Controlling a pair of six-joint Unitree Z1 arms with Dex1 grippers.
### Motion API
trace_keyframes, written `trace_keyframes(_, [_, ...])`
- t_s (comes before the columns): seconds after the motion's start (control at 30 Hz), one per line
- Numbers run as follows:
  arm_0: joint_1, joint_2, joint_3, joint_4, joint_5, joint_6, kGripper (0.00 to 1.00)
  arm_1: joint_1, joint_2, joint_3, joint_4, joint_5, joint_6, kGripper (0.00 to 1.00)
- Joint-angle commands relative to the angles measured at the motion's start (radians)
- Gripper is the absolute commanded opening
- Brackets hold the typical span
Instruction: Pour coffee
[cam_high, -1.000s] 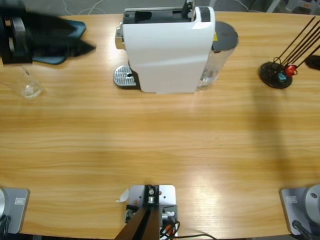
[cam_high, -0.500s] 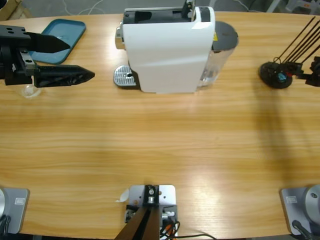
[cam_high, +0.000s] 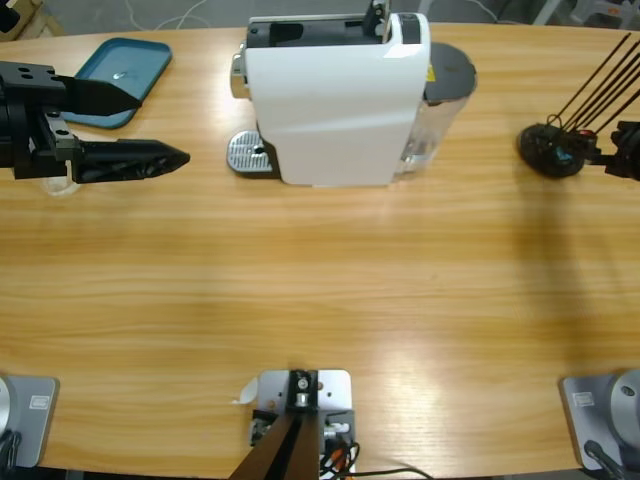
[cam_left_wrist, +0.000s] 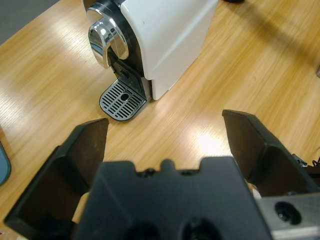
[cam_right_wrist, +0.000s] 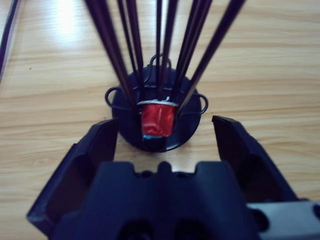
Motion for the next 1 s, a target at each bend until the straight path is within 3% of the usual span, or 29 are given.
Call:
trace_keyframes(0.03, [-0.012,-0.002,0.041,0.001,0.004,-0.015,0.987,-0.025,0.046,0.033,-0.058,0.021,-0.017,0.637])
trace_keyframes(0.4, [-0.012,-0.009,0.054,-0.001,0.007,-0.029,0.987,-0.025,0.054,0.038,-0.057,0.024,-0.017,0.628])
trace_keyframes(0.5, [-0.012,-0.011,0.054,-0.001,0.007,-0.029,0.987,-0.025,0.054,0.04,-0.059,0.027,-0.025,0.508])
trace_keyframes(0.6, [-0.012,-0.012,0.054,-0.001,0.007,-0.031,0.987,-0.025,0.054,0.042,-0.067,0.03,-0.026,0.5])
trace_keyframes(0.67, [-0.012,-0.012,0.054,-0.001,0.007,-0.033,0.987,-0.025,0.053,0.047,-0.076,0.03,-0.028,0.377])
trace_keyframes(1.0, [-0.012,-0.014,0.056,-0.001,0.007,-0.036,0.987,-0.025,0.054,0.056,-0.096,0.03,-0.034,0.218])
